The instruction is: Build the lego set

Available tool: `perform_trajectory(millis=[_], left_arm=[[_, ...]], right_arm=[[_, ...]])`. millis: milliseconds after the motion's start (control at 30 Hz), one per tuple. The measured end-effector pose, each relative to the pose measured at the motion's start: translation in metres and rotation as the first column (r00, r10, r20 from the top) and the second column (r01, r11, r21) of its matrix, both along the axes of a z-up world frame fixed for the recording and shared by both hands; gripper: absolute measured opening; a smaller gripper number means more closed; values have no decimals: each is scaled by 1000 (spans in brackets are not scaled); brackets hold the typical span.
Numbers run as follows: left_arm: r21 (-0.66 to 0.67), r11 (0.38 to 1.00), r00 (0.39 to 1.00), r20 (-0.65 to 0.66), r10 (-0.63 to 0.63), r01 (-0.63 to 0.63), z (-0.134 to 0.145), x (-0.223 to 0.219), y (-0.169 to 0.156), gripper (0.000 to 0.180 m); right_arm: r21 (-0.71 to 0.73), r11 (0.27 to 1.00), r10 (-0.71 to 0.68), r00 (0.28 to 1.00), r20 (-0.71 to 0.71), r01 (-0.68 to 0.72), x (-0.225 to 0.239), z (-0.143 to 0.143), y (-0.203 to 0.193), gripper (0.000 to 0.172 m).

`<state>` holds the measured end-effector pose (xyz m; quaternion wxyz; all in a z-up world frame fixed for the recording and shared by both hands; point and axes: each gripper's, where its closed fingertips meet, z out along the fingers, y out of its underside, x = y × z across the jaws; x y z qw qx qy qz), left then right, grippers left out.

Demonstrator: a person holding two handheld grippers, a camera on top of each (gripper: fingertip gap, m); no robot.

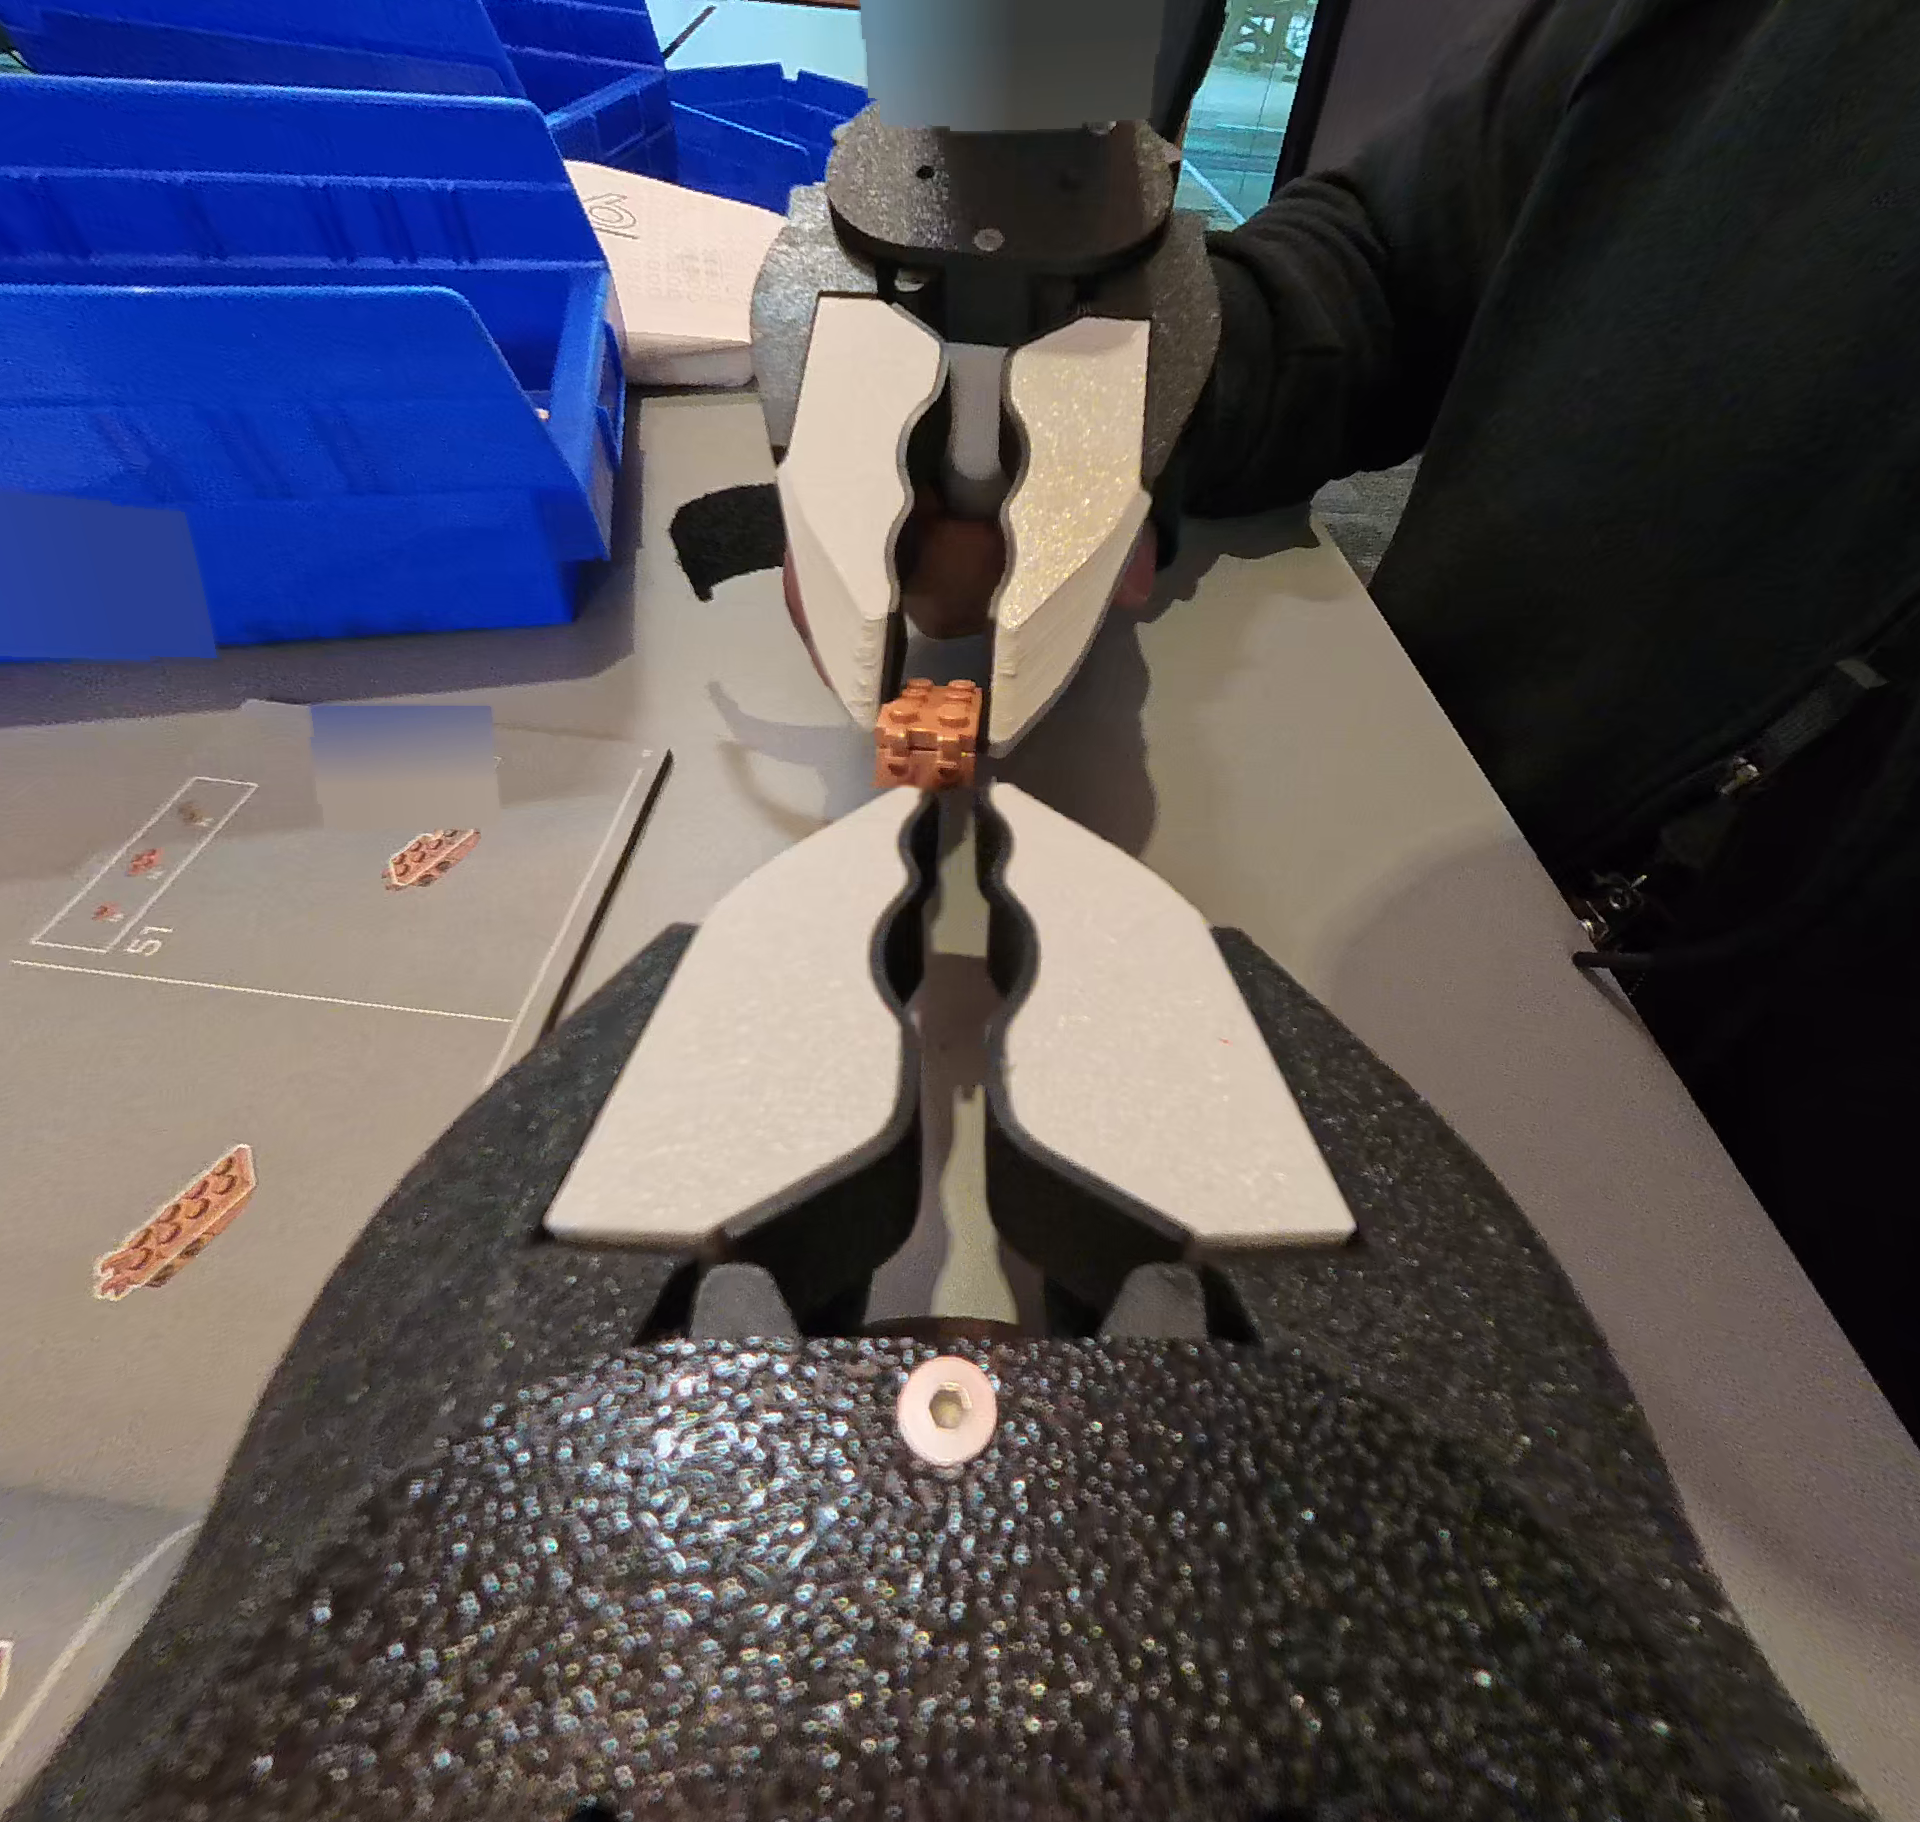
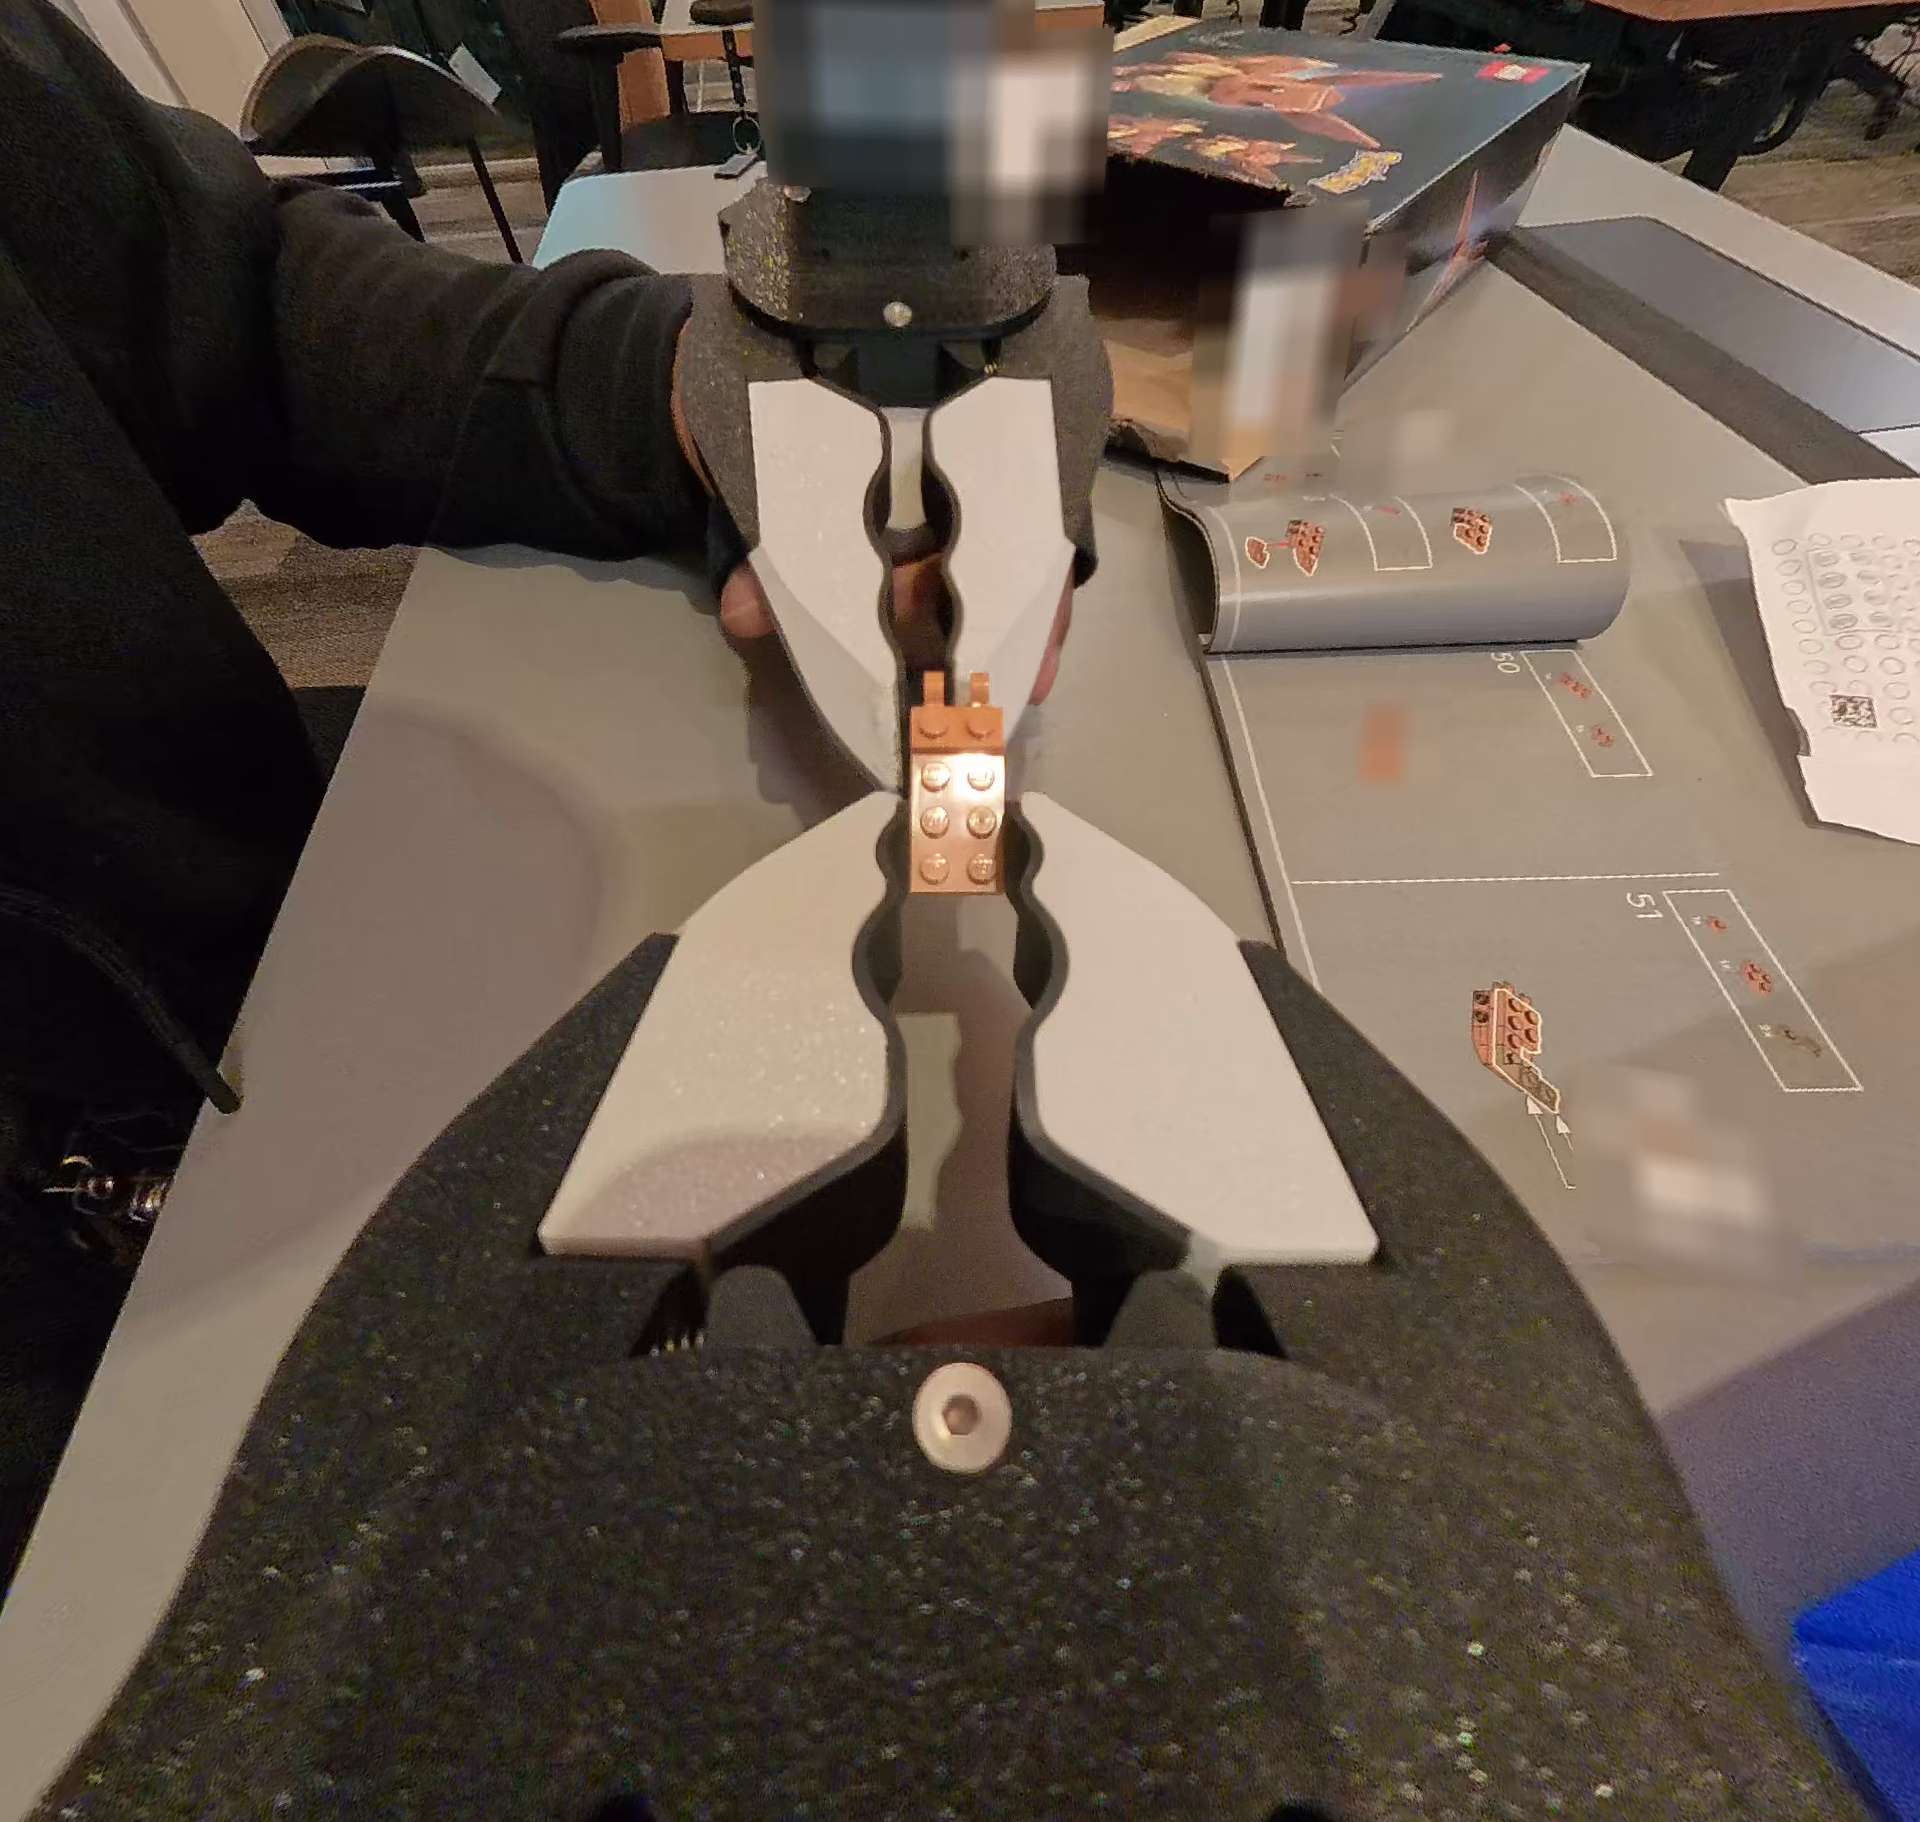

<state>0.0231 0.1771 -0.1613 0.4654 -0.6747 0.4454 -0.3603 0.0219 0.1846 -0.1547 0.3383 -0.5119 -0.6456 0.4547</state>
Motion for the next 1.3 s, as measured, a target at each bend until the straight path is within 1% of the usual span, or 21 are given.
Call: perform_trajectory(millis=[133, 567, 933, 1067, 1133, 1300], left_arm=[[2, 1000, 1000, 11, 5, -5, 2, -1, 1, 15], [7, 1000, 992, 126, 6, -7, 17, 2, 1, 17], [-3, 1000, 987, 160, -5, 6, 20, 2, -1, 16], [-4, 1000, 986, 165, -3, 4, 21, 2, 0, 16], [-11, 1000, 984, 176, 1, 1, 22, 1, 0, 16], [-38, 999, 970, 242, 16, -7, 30, -2, 2, 16]], right_arm=[[-8, 1000, 8, 1000, -4, -8, 0, 1, -1, 16], [-44, 999, 26, 998, -49, -28, 1, 11, -6, 16], [-44, 999, 29, 998, -54, -31, 0, 13, -8, 16], [-15, 1000, 25, 998, -64, -26, 0, 14, -8, 17], [21, 1000, 21, 997, -80, -20, 0, 15, -7, 17], [199, 980, 23, 991, -132, 4, 1, 16, -4, 27]])
